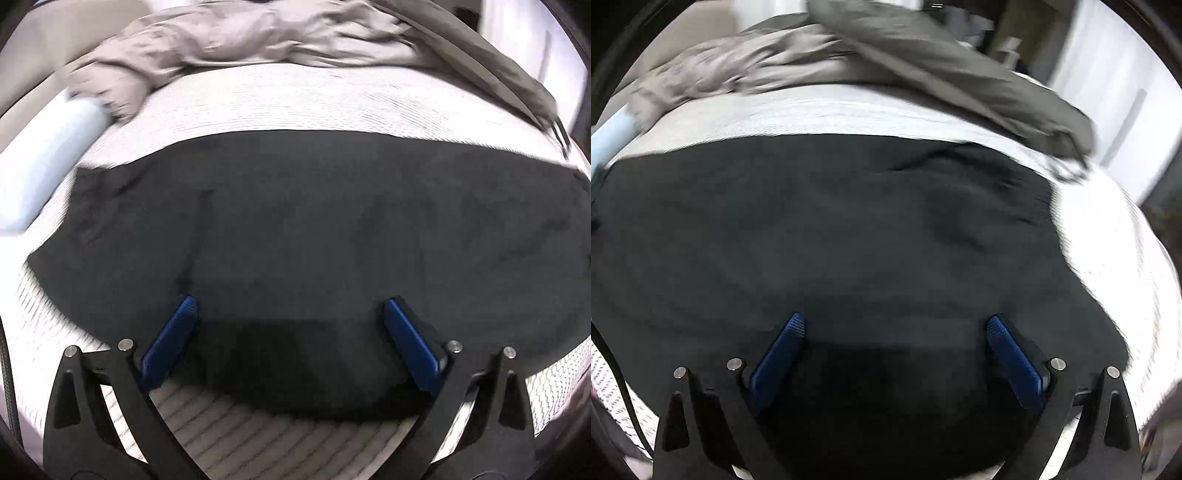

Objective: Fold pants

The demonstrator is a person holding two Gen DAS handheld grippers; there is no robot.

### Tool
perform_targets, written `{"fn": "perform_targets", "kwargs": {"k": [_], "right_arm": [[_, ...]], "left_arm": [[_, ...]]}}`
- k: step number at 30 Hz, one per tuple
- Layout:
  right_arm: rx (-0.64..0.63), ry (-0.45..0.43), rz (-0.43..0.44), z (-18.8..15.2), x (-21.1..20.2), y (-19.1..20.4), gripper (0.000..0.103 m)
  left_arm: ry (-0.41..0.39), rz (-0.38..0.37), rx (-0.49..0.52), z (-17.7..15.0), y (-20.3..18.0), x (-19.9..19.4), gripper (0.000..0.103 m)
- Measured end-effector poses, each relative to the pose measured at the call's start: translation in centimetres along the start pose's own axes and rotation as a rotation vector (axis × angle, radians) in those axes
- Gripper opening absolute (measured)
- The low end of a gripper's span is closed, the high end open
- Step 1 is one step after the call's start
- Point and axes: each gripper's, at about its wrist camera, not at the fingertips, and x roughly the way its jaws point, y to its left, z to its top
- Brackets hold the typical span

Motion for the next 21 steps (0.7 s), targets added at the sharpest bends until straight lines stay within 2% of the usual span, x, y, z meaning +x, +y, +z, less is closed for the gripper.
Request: {"fn": "perform_targets", "kwargs": {"k": [2, 4, 5, 9, 11, 13, 15, 17, 18, 19, 20, 21], "right_arm": [[0.053, -0.009, 0.064, -0.5, -0.8, -1.7, 0.099], [0.091, -0.021, 0.069, -1.1, -1.8, -2.6, 0.099], [0.127, -0.037, 0.104, -1.7, -2.5, -3.5, 0.099], [0.34, -0.071, 0.266, -4.1, -4.6, -5.5, 0.099], [0.455, -0.081, 0.371, -6.0, -5.6, -6.5, 0.099], [0.55, -0.06, 0.486, -7.6, -6.4, -6.0, 0.099], [0.623, -0.052, 0.561, -7.9, -5.5, -6.4, 0.097], [0.692, -0.077, 0.595, -7.5, -4.6, -6.9, 0.088], [0.736, -0.102, 0.602, -7.2, -4.1, -7.3, 0.086], [0.762, -0.1, 0.583, -6.8, -4.0, -7.7, 0.079], [0.802, -0.112, 0.553, -6.3, -3.3, -8.3, 0.066], [0.855, -0.121, 0.527, -6.1, -2.5, -8.9, 0.06]], "left_arm": [[-0.007, -0.027, -0.068, -1.0, 1.1, -1.5, 0.099], [-0.038, -0.08, -0.128, -2.2, 1.8, -3.2, 0.099], [-0.033, -0.103, -0.156, -2.8, 2.0, -3.8, 0.099], [-0.004, -0.323, -0.335, -5.8, 3.2, -5.1, 0.089], [-0.003, -0.441, -0.375, -6.6, 3.0, -5.4, 0.085], [0.022, -0.511, -0.399, -6.6, 2.6, -4.6, 0.081], [0.043, -0.53, -0.436, -6.3, 2.2, -3.4, 0.078], [0.04, -0.51, -0.496, -5.7, 2.2, -2.2, 0.071], [0.031, -0.491, -0.524, -5.3, 2.3, -1.8, 0.065], [0.022, -0.475, -0.542, -5.0, 2.3, -1.6, 0.062], [0.005, -0.434, -0.56, -4.7, 2.3, -1.4, 0.048], [-0.005, -0.384, -0.566, -4.4, 2.2, -1.2, 0.026]]}}
